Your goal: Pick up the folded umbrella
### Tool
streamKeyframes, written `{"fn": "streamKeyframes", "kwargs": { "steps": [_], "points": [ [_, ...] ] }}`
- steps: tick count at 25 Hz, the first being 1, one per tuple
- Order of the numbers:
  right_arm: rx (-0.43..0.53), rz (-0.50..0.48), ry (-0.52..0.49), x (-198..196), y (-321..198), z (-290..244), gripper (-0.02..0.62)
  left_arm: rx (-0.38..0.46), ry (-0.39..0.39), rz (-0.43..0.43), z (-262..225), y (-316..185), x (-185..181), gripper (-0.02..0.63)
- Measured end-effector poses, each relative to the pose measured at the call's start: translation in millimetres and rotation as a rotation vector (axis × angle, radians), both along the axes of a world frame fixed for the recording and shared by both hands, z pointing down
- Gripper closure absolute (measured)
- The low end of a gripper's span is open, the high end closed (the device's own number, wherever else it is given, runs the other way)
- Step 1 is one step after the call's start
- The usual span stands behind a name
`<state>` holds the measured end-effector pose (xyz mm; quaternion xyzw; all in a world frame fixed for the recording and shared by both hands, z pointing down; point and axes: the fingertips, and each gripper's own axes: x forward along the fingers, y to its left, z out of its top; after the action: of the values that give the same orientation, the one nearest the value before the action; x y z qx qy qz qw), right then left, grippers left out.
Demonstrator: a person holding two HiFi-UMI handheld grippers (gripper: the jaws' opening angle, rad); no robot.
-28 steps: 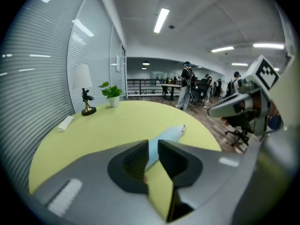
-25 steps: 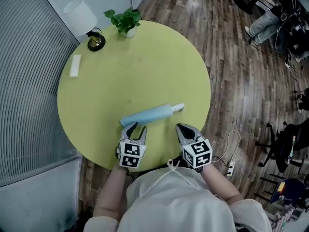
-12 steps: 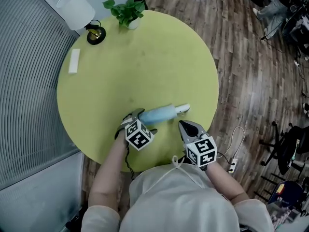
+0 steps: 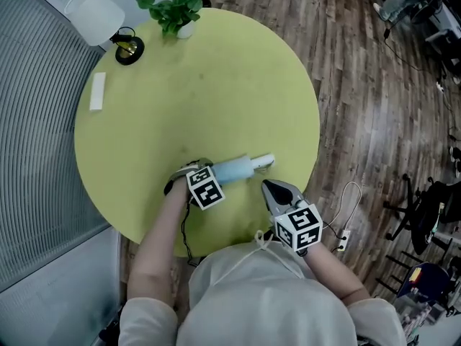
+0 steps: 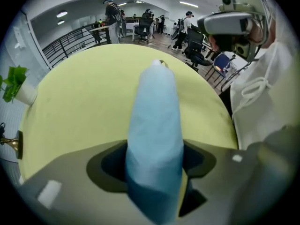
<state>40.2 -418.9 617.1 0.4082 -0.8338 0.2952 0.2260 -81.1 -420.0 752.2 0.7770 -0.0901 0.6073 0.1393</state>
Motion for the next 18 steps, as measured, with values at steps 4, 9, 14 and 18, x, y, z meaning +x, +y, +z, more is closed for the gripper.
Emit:
{"fn": "streamKeyframes", "kwargs": {
  "steps": [4,9,14,18],
  "points": [
    [-0.030,0.015,-0.015,7.2,3.0,6.3,0.597,0.015,-0.070,0.035,5.9,2.1,0.6,0.288],
    [-0.048,0.024,-0.033,10.0,8.2,12.2,0.597,0.026,-0.100,0.035,9.4,2.4,2.7,0.281],
    [-0.053,0.022,-0.053,7.4,13.3,10.5,0.597,0.024,-0.109,0.030,8.5,4.8,2.5,0.284],
    [-0.030,0.020,-0.059,11.1,15.0,-0.1,0.597,0.042,-0.124,0.008,4.9,8.8,3.9,0.310]
  ]
}}
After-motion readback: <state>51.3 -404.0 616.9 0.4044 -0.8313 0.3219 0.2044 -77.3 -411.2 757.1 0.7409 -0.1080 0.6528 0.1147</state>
